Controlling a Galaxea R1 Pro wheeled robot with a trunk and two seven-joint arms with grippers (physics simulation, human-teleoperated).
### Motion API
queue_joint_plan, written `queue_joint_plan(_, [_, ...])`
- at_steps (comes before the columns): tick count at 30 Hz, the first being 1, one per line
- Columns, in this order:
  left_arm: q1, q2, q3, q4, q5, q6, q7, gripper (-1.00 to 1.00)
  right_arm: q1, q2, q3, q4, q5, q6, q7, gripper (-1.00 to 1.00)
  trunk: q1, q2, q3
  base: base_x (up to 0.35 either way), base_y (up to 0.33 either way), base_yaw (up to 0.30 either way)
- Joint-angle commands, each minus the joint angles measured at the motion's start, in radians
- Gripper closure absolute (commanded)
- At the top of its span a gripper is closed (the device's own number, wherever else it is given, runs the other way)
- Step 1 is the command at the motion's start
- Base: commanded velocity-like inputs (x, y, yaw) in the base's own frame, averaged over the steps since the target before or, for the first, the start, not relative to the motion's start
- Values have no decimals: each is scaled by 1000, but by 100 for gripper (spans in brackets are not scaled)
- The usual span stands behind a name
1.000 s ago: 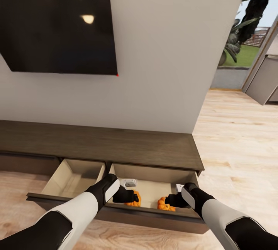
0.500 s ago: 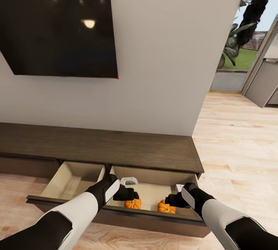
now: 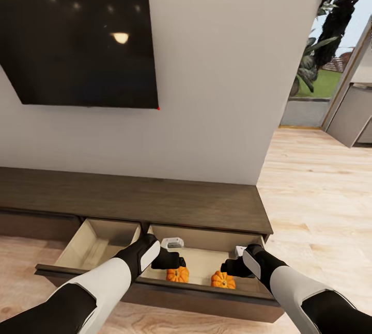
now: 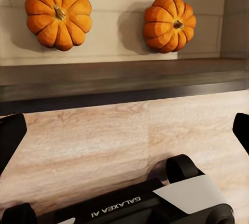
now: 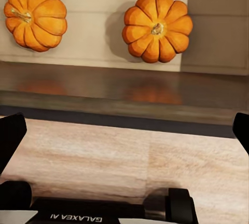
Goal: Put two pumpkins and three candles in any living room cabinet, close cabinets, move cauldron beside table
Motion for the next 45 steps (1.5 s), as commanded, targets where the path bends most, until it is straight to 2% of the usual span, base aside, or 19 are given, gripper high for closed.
queue_joint_plan(1, [-1,0,0,0,-7,2,-4,-100,-1,-1,8,-1,-4,4,1,-100,0,0,1,0,0,0])
queue_joint_plan(3, [-1,0,1,0,-7,-5,-3,-100,-1,-1,8,-1,-4,4,1,-100,0,0,4,0,0,0])
queue_joint_plan(9, [1,8,1,1,-8,-109,-1,-100,-1,-1,10,-1,-4,3,1,-100,0,0,14,0,0,0])
queue_joint_plan(16, [1,15,2,2,-9,-133,1,-100,-1,-1,10,-1,-4,2,1,-100,0,0,25,-47,0,0])
queue_joint_plan(26, [2,20,2,4,-9,-187,1,-100,-1,-1,9,-1,-4,-1,1,-100,0,0,41,-284,43,0])
queue_joint_plan(32, [2,20,2,4,-8,-193,2,-100,-1,-1,10,-1,-4,-1,1,-100,0,0,51,-275,197,-30])
queue_joint_plan(35, [2,21,10,5,-5,-227,2,-100,-1,-1,10,-1,-4,-1,1,-100,0,0,55,-85,104,-93])
queue_joint_plan(39, [2,23,26,7,-5,-237,2,-100,-1,-1,9,-1,-4,-1,2,-100,0,0,61,-23,232,-154])
queue_joint_plan(41, [2,39,33,6,-3,-240,2,-100,-1,-1,9,-1,-4,-2,2,-100,0,0,64,-7,289,-191])
queue_joint_plan(45, [2,49,35,6,-3,-241,2,-100,-1,-1,9,-1,-5,-3,3,-100,0,0,68,-2,317,-131])
